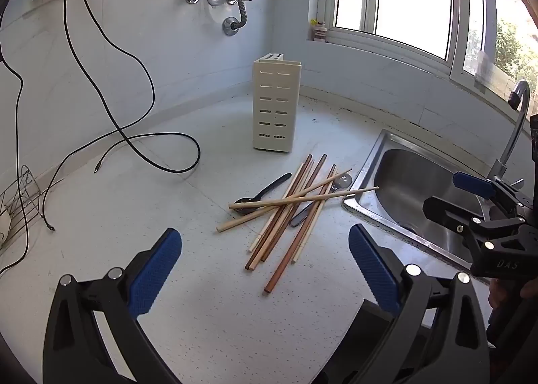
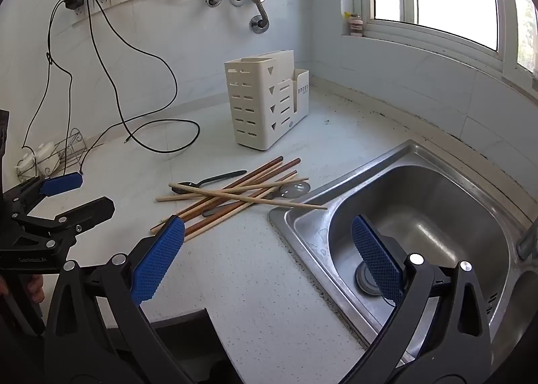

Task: Organize utensils

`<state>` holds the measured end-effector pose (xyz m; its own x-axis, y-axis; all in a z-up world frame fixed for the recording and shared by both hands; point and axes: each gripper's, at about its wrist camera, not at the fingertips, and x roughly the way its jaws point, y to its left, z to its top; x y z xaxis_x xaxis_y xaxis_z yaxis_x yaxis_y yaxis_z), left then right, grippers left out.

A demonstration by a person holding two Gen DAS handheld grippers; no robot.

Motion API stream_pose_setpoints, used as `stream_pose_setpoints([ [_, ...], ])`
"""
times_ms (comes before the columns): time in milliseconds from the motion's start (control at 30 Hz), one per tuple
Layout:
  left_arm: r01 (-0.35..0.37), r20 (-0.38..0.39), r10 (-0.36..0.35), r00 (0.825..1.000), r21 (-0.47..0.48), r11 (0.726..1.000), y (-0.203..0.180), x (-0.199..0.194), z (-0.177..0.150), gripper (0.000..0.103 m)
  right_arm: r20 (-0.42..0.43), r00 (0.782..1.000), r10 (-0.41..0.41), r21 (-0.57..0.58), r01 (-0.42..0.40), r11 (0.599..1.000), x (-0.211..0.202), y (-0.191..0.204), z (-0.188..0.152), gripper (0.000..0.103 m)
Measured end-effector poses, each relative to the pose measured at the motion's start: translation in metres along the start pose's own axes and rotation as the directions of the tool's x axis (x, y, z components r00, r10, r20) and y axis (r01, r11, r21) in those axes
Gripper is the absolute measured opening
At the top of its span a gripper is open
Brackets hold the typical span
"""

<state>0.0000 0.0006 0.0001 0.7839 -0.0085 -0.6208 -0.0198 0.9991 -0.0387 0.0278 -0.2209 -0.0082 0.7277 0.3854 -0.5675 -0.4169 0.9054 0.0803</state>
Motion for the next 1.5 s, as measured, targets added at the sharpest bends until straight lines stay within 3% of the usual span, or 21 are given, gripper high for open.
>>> stream_pose_setpoints([
  [1500,-0.001,0.015,0.002,1.000,-0.022,1.000,0.007,-0.003,0.005,0.098,-0.016,1.000,0.003,-0.024,-0.004,1.000,0.000,0.002,-0.002,0.095],
])
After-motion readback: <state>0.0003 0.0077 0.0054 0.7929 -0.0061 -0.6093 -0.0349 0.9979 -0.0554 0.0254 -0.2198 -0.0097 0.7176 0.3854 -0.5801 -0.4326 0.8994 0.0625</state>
